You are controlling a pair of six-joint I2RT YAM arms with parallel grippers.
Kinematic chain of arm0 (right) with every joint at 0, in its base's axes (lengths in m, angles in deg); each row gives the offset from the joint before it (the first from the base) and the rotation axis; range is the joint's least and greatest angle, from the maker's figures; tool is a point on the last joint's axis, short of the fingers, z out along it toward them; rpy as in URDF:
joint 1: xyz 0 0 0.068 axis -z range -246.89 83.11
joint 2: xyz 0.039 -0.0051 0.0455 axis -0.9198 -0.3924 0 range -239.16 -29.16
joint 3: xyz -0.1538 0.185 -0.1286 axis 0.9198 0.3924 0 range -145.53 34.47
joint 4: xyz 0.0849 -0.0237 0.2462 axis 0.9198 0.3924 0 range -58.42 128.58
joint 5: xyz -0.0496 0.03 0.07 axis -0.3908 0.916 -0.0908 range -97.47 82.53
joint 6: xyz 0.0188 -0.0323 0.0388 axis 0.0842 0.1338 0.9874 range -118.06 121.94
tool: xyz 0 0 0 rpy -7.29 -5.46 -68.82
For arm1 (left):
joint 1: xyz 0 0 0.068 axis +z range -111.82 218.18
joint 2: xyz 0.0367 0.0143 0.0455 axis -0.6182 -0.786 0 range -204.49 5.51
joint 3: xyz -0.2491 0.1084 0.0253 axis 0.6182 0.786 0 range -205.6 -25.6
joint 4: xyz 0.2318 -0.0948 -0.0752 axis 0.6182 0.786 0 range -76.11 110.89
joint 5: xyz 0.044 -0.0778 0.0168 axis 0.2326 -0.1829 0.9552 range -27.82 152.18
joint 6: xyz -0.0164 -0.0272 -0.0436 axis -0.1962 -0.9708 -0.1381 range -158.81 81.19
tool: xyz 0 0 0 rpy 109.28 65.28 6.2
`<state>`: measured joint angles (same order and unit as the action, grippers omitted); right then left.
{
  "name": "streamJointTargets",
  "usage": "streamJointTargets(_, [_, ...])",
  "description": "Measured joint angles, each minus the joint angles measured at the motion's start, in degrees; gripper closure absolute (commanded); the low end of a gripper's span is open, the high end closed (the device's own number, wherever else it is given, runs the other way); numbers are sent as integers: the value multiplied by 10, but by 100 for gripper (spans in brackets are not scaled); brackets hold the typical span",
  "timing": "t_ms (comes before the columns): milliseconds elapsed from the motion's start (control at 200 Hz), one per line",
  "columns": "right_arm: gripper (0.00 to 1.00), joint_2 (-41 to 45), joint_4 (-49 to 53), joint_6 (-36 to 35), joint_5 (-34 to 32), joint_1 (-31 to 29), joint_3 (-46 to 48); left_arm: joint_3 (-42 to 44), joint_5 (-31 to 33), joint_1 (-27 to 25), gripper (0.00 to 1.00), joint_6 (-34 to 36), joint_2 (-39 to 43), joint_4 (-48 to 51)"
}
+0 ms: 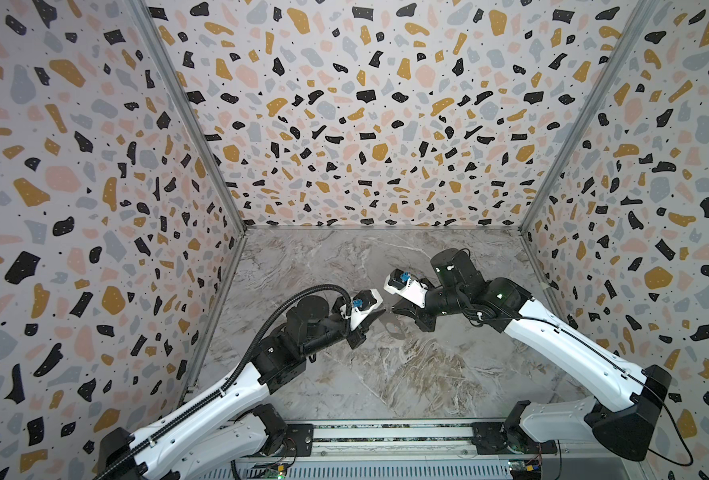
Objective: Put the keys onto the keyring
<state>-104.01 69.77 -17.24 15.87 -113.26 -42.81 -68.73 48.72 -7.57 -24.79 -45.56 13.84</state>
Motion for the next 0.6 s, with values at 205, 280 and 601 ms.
streamJointTargets(205, [100,13,20,-18,14,0,-1,-20,-50,3,73,18,-18,5])
streamJointTargets(280, [100,15,23,-22,19,0,-1,-34,-63,3,73,23,-26,5])
streamJointTargets(601, [100,20,27,-33,28,0,-1,-75,-105,3,81,49,-67,31])
